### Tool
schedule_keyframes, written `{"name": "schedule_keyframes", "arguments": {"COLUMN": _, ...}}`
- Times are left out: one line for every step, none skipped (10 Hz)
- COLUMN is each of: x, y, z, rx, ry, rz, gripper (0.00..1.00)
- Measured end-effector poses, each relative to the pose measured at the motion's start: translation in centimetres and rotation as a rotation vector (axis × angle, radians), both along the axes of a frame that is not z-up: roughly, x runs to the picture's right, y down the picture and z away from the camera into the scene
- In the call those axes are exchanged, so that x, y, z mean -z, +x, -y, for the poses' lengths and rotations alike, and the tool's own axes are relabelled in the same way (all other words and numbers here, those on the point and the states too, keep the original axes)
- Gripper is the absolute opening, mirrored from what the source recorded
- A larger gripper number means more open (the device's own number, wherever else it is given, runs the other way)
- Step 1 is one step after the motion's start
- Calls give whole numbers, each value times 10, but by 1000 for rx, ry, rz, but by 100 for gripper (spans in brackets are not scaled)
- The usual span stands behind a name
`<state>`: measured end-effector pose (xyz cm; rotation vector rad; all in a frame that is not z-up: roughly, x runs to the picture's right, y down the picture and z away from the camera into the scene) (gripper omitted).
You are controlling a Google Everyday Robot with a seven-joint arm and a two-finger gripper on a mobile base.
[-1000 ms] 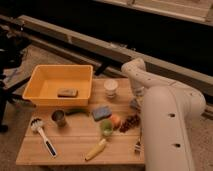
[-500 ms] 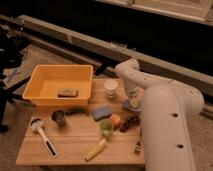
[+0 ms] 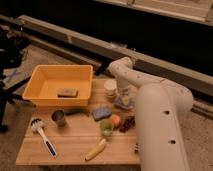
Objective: Wipe table surface with towel
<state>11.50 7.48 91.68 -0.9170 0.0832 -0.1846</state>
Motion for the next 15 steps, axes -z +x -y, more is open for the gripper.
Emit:
{"name": "schedule_keyframes", "arguments": {"x": -11, "y": -17, "z": 14, "rx": -6, "ry": 19, "rz": 18, "gripper": 0}}
{"name": "schedule_keyframes", "arguments": {"x": -23, "y": -28, "z": 29, "rx": -13, "ry": 39, "rz": 27, "gripper": 0}}
{"name": "schedule_keyframes", "arguments": {"x": -34, "y": -30, "z": 43, "rx": -25, "ry": 66, "rz": 22, "gripper": 0}}
{"name": "schedule_keyframes", "arguments": {"x": -43, "y": -29, "z": 56, "rx": -42, "ry": 87, "rz": 11, "gripper": 0}}
{"name": "schedule_keyframes", "arguments": {"x": -50, "y": -20, "z": 67, "rx": -68, "ry": 107, "rz": -8, "gripper": 0}}
{"name": "schedule_keyframes", "arguments": {"x": -55, "y": -10, "z": 72, "rx": -82, "ry": 116, "rz": -23, "gripper": 0}}
{"name": "schedule_keyframes", "arguments": {"x": -58, "y": -1, "z": 75, "rx": -96, "ry": 122, "rz": -37, "gripper": 0}}
{"name": "schedule_keyframes", "arguments": {"x": -60, "y": 11, "z": 78, "rx": -111, "ry": 131, "rz": -55, "gripper": 0}}
{"name": "schedule_keyframes", "arguments": {"x": -61, "y": 22, "z": 79, "rx": -121, "ry": 138, "rz": -71, "gripper": 0}}
{"name": "schedule_keyframes", "arguments": {"x": -62, "y": 29, "z": 80, "rx": -129, "ry": 143, "rz": -82, "gripper": 0}}
{"name": "schedule_keyframes", "arguments": {"x": -62, "y": 38, "z": 82, "rx": -139, "ry": 150, "rz": -95, "gripper": 0}}
{"name": "schedule_keyframes", "arguments": {"x": -61, "y": 49, "z": 83, "rx": -149, "ry": 157, "rz": -108, "gripper": 0}}
{"name": "schedule_keyframes", "arguments": {"x": -60, "y": 60, "z": 83, "rx": -155, "ry": 162, "rz": -120, "gripper": 0}}
{"name": "schedule_keyframes", "arguments": {"x": -58, "y": 71, "z": 82, "rx": -161, "ry": 166, "rz": -131, "gripper": 0}}
{"name": "schedule_keyframes", "arguments": {"x": -55, "y": 83, "z": 80, "rx": -165, "ry": 166, "rz": -144, "gripper": 0}}
